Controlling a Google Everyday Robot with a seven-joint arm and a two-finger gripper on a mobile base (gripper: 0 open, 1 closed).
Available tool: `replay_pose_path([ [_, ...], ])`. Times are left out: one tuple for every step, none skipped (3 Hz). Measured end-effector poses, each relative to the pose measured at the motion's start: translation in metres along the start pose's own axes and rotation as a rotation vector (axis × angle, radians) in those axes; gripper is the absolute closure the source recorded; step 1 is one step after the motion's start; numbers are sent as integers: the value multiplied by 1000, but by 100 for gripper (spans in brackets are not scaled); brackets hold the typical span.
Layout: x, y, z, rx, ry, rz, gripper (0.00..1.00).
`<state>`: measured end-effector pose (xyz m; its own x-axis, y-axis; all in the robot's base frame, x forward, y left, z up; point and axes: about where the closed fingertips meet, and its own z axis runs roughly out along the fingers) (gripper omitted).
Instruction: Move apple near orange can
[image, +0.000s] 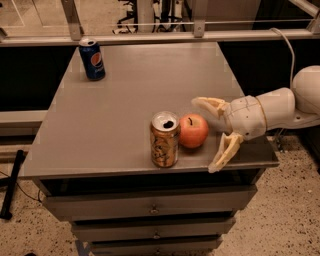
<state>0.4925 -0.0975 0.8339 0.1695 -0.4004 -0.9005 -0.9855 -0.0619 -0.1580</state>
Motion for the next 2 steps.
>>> replay_pose_path([
  [-2,-9,-16,36,18,-14,0],
  [-15,-35,-56,114,54,-56,0],
])
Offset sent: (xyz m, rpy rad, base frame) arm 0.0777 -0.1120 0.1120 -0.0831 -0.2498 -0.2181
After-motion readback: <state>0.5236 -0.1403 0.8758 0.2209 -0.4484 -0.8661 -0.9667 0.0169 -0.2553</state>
